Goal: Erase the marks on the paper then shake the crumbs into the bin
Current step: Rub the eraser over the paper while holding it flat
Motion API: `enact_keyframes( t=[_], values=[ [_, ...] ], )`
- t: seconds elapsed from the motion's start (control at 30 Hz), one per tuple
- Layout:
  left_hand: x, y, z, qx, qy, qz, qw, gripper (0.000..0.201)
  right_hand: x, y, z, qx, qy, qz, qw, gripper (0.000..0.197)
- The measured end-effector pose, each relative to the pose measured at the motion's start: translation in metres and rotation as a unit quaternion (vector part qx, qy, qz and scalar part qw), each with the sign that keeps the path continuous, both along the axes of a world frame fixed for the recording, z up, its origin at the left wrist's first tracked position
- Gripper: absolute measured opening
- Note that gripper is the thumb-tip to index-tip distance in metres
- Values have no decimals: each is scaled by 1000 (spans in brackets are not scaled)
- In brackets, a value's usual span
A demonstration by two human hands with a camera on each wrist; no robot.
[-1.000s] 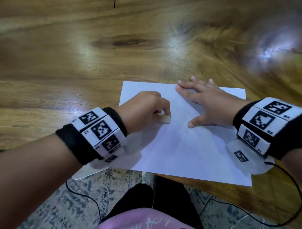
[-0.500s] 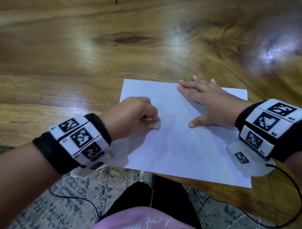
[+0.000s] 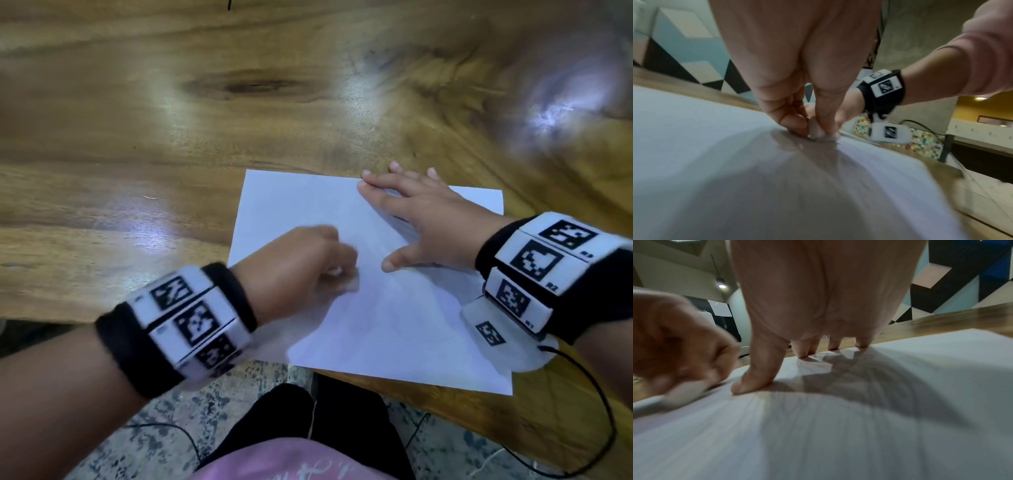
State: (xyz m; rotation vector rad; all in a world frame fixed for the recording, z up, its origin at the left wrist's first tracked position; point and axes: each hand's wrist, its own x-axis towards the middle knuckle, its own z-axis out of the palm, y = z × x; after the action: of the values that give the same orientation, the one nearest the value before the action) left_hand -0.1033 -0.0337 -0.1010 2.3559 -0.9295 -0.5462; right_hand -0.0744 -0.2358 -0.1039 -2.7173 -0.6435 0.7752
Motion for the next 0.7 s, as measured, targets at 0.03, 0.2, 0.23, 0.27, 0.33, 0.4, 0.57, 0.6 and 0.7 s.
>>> enact_keyframes(
  t=[0.03, 0.2, 0.23, 0.27, 0.33, 0.4, 0.57, 0.6, 0.7],
  values=[
    [-8, 7, -2, 4, 18, -15, 1000, 16, 0, 0, 0, 1, 1, -1, 1000, 103],
    [-17, 19, 3, 41, 71, -52, 995, 6, 0, 0, -1, -9, -4, 3, 1000, 104],
    [-8, 11, 5, 27, 59, -33, 997, 6, 0, 0, -1, -11, -5, 5, 1000, 104],
    [2, 1, 6, 15, 38, -8, 999, 9, 0, 0, -1, -12, -6, 7, 1000, 104],
    [19, -19, 7, 9, -9, 30, 999, 11, 0, 0, -1, -9, -5, 7, 1000, 105],
    [22, -27, 3, 19, -20, 34, 999, 5, 1, 1, -1, -10, -4, 10, 1000, 105],
    [-15, -5, 2, 28, 24, -12, 999, 7, 1, -1, -1, -14, -5, 15, 1000, 105],
    [-20, -1, 2, 35, 27, -13, 999, 7, 1, -1, -1, -17, -4, 18, 1000, 104],
    [-26, 1, 1, 49, 28, 0, 998, 14, 2, -3, 0, -25, -6, 33, 999, 102]
  ],
)
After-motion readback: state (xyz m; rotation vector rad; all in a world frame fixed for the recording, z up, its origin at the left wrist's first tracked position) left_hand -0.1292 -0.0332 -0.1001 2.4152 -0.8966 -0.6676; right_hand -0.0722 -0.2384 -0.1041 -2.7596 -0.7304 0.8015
